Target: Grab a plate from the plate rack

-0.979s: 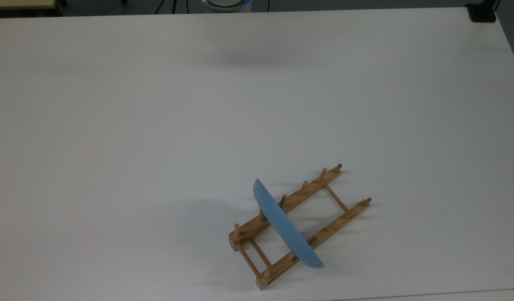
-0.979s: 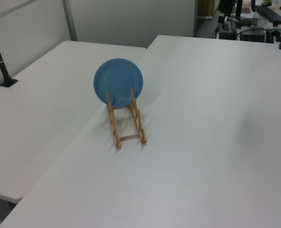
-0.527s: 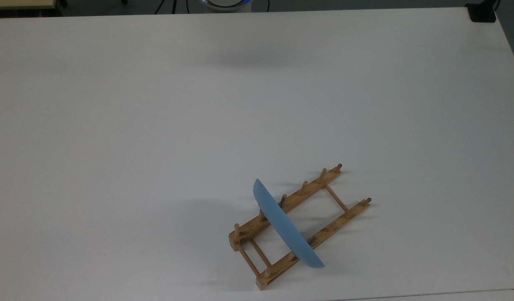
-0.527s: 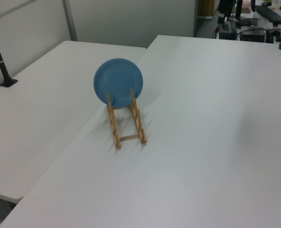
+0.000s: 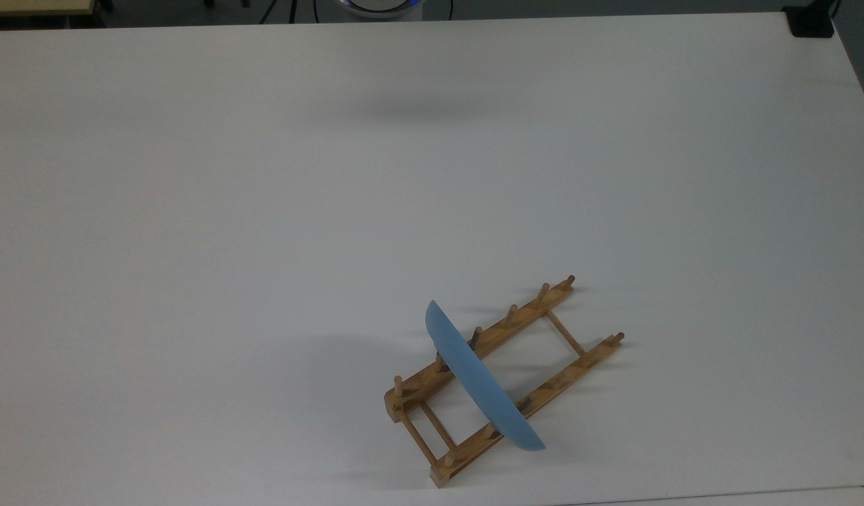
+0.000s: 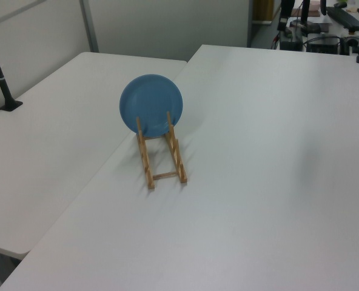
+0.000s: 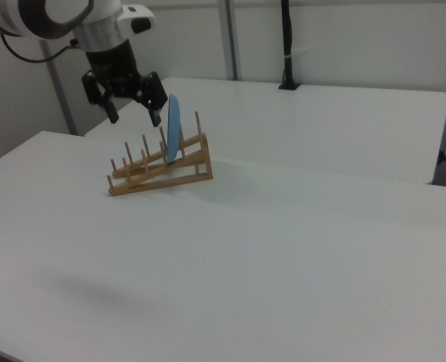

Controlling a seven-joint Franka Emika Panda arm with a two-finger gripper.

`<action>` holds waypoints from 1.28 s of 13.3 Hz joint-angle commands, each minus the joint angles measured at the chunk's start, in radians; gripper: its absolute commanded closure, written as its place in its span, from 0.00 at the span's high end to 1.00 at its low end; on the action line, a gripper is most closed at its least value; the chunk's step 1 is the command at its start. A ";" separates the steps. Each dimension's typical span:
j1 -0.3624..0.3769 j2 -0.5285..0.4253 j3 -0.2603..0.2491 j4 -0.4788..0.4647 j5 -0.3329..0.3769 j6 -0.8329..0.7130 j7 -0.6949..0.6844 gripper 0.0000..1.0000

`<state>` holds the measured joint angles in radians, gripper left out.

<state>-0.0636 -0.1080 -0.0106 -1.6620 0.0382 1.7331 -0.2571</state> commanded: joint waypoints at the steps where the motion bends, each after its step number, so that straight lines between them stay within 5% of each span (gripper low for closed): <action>1: 0.033 0.086 0.003 0.065 -0.015 0.202 -0.008 1.00; 4: 0.068 0.149 0.003 0.071 -0.040 0.396 0.128 1.00; 8: 0.163 0.293 0.003 0.076 -0.213 0.684 0.347 1.00; 9: 0.180 0.336 0.004 0.077 -0.312 0.738 0.416 1.00; 14: 0.202 0.491 0.004 0.145 -0.547 0.870 0.706 1.00; 17: 0.214 0.557 0.004 0.211 -0.564 0.870 0.754 1.00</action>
<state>0.1308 0.3878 0.0012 -1.5334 -0.4996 2.5990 0.4444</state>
